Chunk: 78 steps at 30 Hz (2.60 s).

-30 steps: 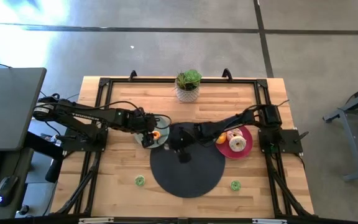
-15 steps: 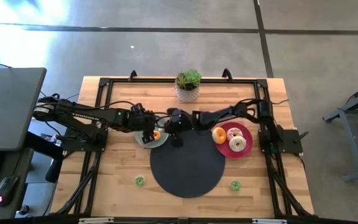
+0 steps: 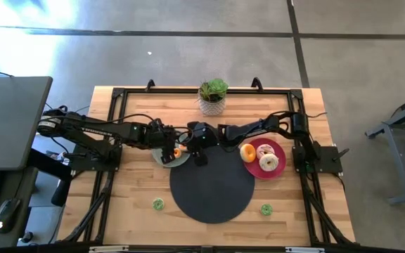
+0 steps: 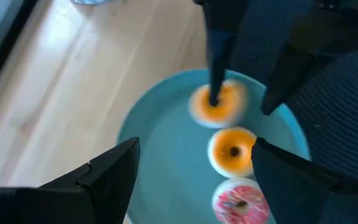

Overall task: Pick & Place donuts
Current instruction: Put the left small green donut on the blue plate

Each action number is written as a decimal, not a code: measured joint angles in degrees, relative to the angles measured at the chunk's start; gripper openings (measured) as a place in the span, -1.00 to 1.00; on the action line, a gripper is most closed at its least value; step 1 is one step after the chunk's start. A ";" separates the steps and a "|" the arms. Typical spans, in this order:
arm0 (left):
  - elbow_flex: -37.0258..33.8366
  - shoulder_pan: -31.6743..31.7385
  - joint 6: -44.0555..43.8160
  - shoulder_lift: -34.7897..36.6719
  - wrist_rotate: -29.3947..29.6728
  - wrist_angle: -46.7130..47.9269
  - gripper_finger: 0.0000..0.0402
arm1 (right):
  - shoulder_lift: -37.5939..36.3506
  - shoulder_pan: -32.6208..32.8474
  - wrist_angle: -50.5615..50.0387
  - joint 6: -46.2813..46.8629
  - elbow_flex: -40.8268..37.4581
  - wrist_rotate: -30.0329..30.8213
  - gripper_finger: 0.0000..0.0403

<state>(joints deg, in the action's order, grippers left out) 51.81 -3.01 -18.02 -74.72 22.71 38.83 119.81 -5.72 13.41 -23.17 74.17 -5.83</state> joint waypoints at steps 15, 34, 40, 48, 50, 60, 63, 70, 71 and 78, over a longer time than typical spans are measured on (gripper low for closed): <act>-0.02 -13.04 -2.83 -0.50 -23.69 -4.11 0.49 | -3.68 2.29 -5.65 0.20 0.00 -0.07 0.13; 0.04 -34.67 -28.58 -19.19 -18.59 -6.46 0.49 | -11.96 6.90 -21.73 3.92 0.00 7.04 0.10; 0.11 -34.49 -27.46 -20.28 -19.82 -6.34 0.27 | -11.98 7.49 -21.90 3.79 0.00 7.07 0.10; 0.09 -33.71 -22.47 -19.74 -20.84 -6.51 -0.41 | -11.97 7.65 -21.96 3.67 0.00 7.22 0.10; 0.04 -32.65 -19.73 -19.08 -20.89 -5.57 -0.55 | -11.98 7.65 -21.96 3.66 0.00 7.22 0.10; 4.07 -17.57 -1.24 -9.59 -16.27 8.26 -0.92 | -11.96 7.65 -22.23 3.62 0.00 7.08 0.10; 4.12 -10.24 2.84 -6.34 -13.47 11.70 -0.90 | -11.96 7.65 -23.13 3.63 0.00 6.73 0.10; 2.18 6.09 8.81 -5.07 -14.54 12.18 -0.79 | -11.96 7.65 -25.20 3.62 0.00 6.34 0.10; 1.62 7.72 8.80 -5.39 -16.00 11.12 -0.77 | -11.96 7.65 -25.36 3.64 0.00 6.32 0.10; -2.57 11.28 12.47 -6.99 -19.73 3.80 -0.46 | -11.96 7.65 -26.56 3.62 0.00 6.86 0.10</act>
<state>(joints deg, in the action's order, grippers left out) 49.25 8.27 -5.56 -81.71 2.98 42.63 107.85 1.93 -13.16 -19.55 74.17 1.04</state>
